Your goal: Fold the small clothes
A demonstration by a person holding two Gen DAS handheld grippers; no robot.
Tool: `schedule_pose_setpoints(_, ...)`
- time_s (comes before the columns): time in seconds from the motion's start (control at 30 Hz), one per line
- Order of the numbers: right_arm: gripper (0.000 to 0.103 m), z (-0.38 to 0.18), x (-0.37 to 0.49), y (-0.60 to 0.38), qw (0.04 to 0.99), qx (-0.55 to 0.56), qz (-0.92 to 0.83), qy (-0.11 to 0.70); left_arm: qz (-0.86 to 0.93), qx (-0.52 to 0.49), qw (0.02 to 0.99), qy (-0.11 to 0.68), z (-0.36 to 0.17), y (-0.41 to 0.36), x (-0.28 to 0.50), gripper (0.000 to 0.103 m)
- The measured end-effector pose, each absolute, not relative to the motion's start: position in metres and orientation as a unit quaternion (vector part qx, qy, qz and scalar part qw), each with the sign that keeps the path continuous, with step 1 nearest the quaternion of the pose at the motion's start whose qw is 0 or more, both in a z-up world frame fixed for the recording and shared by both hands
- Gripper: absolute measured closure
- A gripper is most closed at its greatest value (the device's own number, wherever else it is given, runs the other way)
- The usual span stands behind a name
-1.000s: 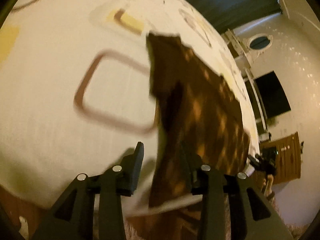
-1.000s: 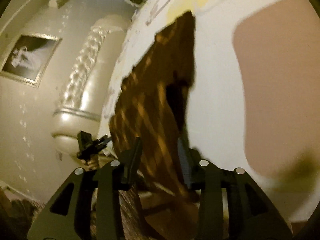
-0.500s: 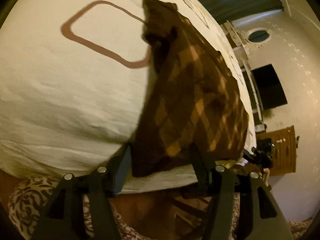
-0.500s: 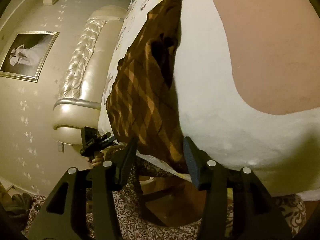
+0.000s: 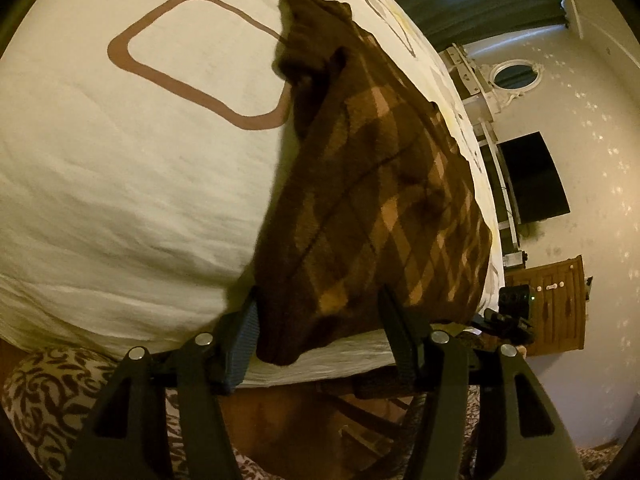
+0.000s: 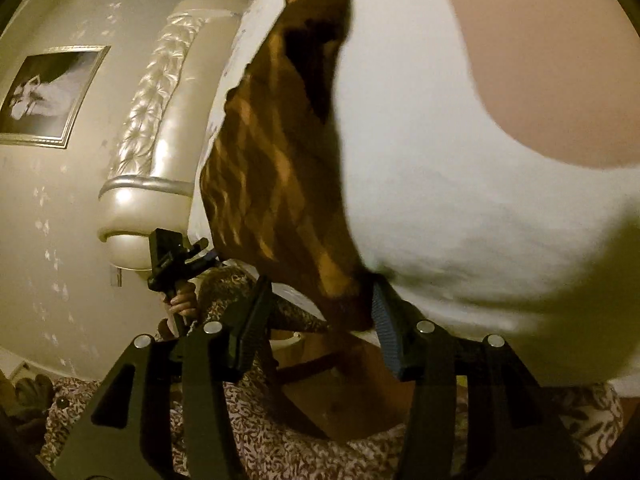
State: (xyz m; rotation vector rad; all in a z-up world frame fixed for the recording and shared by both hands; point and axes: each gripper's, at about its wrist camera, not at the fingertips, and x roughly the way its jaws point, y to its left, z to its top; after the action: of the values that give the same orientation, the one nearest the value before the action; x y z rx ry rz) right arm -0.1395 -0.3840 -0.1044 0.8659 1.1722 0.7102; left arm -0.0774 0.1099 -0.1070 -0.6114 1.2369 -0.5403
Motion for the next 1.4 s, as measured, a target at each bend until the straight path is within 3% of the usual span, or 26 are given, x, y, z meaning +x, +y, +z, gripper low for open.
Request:
schedule_pose_setpoints(0.07,0.058,-0.104,-0.139,-0.381,0.692,0.381,0.316,0.525,-0.243,-0.272,0.74,0.565,-0.107,0.109,-0.077,0.047)
schedule_pose_setpoints(0.13,0.092,-0.105,-0.14,-0.379,0.695,0.37,0.312,0.531,-0.239,-0.266,0.74,0.569,-0.108,0.11,-0.078,0.055)
schedule_pose_setpoints(0.17,0.097,-0.104,-0.139,-0.377,0.695,0.369,0.31,0.534,-0.235,-0.262,0.74,0.573,-0.109,0.11,-0.077,0.062)
schedule_pose_setpoints(0.2,0.098,-0.104,-0.139,-0.376,0.699,0.363,0.306,0.535,-0.232,-0.26,0.739,0.576,-0.11,0.11,-0.078,0.067)
schedule_pose_setpoints(0.27,0.098,-0.1,-0.14,-0.374,0.706,0.355,0.304,0.532,-0.23,-0.257,0.734,0.584,-0.113,0.11,-0.077,0.09)
schedule_pose_setpoints(0.3,0.098,-0.097,-0.141,-0.373,0.708,0.355,0.306,0.528,-0.238,-0.261,0.729,0.587,-0.114,0.109,-0.078,0.094)
schedule_pose_setpoints(0.6,0.099,-0.05,-0.164,-0.374,0.722,0.388,0.328,0.469,-0.294,-0.301,0.732,0.536,-0.076,0.114,-0.101,0.096)
schedule_pose_setpoints(0.97,0.099,0.037,-0.175,-0.404,0.72,0.477,0.371,0.341,-0.311,-0.406,0.755,0.411,0.032,0.146,-0.126,0.096)
schedule_pose_setpoints(1.17,0.099,0.074,-0.138,-0.411,0.724,0.5,0.379,0.286,-0.268,-0.463,0.754,0.38,0.06,0.149,-0.083,0.096)
schedule_pose_setpoints(1.4,0.099,0.051,-0.059,-0.413,0.719,0.533,0.341,0.287,-0.217,-0.472,0.755,0.399,0.037,0.137,0.013,0.096)
